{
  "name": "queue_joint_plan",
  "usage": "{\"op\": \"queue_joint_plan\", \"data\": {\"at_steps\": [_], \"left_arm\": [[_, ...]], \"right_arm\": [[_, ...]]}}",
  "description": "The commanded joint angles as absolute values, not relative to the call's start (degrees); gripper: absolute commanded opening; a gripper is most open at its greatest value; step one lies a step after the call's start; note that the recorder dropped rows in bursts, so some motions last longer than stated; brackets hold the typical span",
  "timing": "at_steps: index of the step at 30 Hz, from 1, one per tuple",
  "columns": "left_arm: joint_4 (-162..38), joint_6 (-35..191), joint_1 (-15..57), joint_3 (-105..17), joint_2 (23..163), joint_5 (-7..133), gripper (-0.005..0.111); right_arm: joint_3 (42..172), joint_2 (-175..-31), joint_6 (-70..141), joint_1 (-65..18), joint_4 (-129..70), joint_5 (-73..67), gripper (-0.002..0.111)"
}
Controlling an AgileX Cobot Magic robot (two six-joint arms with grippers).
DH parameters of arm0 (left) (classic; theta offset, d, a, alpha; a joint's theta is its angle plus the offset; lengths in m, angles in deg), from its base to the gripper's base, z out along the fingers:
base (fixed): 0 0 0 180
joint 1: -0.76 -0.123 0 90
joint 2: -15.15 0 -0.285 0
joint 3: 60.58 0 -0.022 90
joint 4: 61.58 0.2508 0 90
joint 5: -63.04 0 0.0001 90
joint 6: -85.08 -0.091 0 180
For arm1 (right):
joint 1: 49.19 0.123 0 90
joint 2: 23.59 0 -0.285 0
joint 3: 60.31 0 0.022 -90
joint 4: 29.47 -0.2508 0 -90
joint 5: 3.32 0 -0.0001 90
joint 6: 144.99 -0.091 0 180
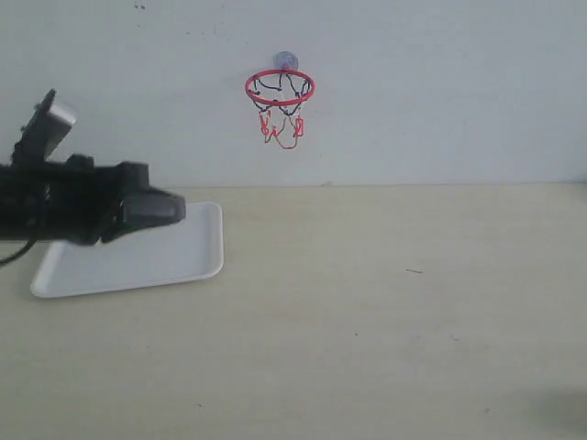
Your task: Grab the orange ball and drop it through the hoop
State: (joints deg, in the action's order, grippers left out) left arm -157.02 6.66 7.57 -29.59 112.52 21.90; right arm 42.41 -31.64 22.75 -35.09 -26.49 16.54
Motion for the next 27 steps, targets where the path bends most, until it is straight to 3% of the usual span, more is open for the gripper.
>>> {"op": "queue_joint_plan", "data": {"at_steps": [1,12,27], "left_arm": [[-161.52,2.67,7.65,-15.14,101.20,20.76,0.004],[-161.52,8.67,7.65,3.06,69.66,13.02,0.004],[-161.52,7.90,7.65,4.37,47.66,10.84,0.004]], "right_arm": [[42.47,-31.38,22.97,-35.38,-26.16,16.06,0.000],[42.47,-31.38,22.97,-35.38,-26.16,16.06,0.000],[42.47,-31.38,22.97,-35.38,-26.16,16.06,0.000]]}}
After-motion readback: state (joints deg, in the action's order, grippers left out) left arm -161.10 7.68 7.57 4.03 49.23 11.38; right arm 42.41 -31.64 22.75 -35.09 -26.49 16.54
